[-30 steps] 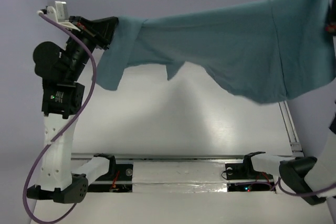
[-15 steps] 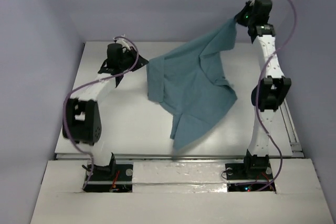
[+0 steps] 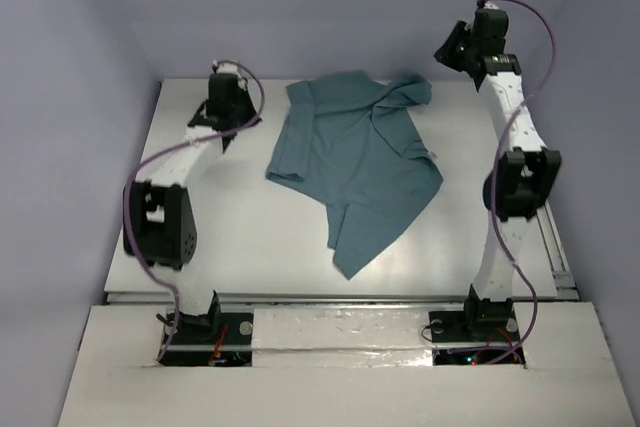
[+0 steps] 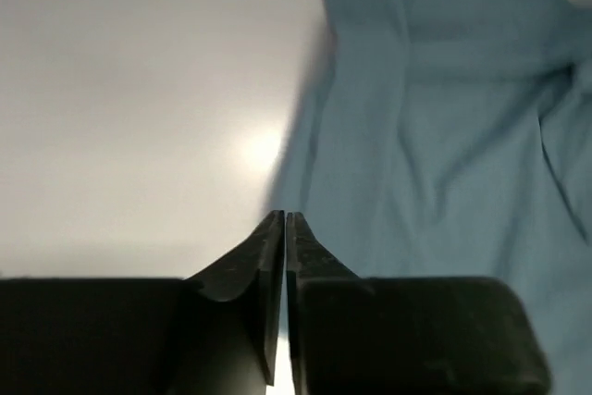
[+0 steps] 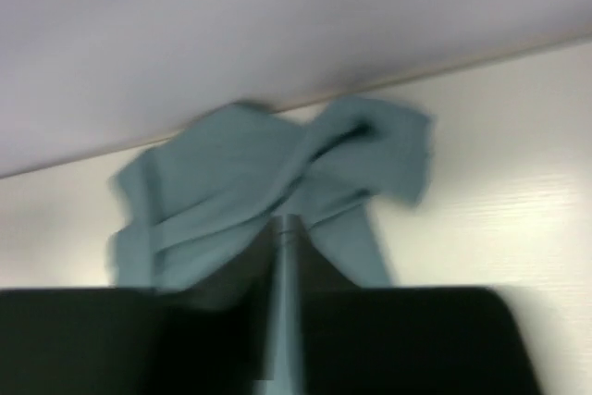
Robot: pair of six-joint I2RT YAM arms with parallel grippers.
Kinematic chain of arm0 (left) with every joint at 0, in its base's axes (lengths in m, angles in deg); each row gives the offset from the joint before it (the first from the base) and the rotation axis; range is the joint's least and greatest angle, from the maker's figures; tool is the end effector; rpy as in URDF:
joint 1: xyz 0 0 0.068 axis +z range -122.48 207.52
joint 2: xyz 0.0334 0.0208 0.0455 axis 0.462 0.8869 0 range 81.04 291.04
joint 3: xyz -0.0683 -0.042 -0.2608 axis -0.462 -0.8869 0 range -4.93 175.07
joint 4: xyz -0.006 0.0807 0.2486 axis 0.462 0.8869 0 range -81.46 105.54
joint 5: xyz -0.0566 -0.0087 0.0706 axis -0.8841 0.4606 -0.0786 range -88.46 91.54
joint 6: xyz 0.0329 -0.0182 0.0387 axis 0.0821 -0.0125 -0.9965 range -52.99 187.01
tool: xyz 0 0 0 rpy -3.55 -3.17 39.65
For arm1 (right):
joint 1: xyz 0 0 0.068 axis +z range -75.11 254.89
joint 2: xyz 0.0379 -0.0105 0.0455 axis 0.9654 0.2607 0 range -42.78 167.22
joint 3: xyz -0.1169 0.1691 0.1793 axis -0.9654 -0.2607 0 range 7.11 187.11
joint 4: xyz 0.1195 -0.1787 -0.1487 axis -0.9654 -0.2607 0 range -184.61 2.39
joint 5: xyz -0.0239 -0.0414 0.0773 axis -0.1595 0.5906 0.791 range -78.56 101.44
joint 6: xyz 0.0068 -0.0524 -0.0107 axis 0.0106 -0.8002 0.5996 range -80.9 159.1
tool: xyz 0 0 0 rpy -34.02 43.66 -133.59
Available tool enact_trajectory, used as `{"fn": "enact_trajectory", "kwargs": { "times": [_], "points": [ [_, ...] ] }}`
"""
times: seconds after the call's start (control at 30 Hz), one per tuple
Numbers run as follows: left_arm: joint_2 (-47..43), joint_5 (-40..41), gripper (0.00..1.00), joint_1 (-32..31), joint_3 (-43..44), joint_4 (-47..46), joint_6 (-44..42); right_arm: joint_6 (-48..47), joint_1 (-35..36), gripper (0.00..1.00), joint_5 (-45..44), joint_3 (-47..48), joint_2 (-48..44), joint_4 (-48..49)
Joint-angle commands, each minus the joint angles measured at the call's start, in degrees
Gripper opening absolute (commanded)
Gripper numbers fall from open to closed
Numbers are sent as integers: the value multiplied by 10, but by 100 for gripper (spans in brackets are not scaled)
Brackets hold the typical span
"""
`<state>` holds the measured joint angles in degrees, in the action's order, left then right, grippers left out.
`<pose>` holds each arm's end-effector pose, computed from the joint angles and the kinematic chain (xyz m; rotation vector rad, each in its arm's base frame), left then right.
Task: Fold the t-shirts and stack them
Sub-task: Flatten out the tshirt
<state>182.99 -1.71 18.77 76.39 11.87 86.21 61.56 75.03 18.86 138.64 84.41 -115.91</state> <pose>0.4200 -0.0666 0.2971 -0.1460 2.0021 -0.3703 0.5191 0.0058 0.3577 0.3049 1.9822 0.3826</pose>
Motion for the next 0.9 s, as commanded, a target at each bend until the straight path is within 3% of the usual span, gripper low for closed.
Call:
{"fn": "enact_trajectory", "kwargs": {
  "times": [0.0, 0.07, 0.1, 0.17, 0.27, 0.43, 0.87],
  "points": [
    [-110, 64, 0, -78, -138, 29, -28, 1, 66, 0, 2, -254, -203, 80],
    [-153, 60, 0, -85, -192, 17, -11, 35, 106, 0, 15, -374, -306, 109],
    [-163, 45, 0, -85, -233, 9, 19, 48, 122, 0, 27, -485, -337, 138],
    [-177, 0, 0, -79, -260, -21, 55, 68, 170, 0, 33, -577, -414, 155],
    [-166, -39, 12, -79, -285, -75, 128, 94, 194, 0, 69, -696, -475, 163],
    [-135, -59, 28, -79, -292, -130, 217, 76, 200, 0, 68, -762, -557, 96],
    [-84, 22, 29, -101, -280, -119, 263, 87, 200, 0, 68, -841, -663, 34]
  ]
}}
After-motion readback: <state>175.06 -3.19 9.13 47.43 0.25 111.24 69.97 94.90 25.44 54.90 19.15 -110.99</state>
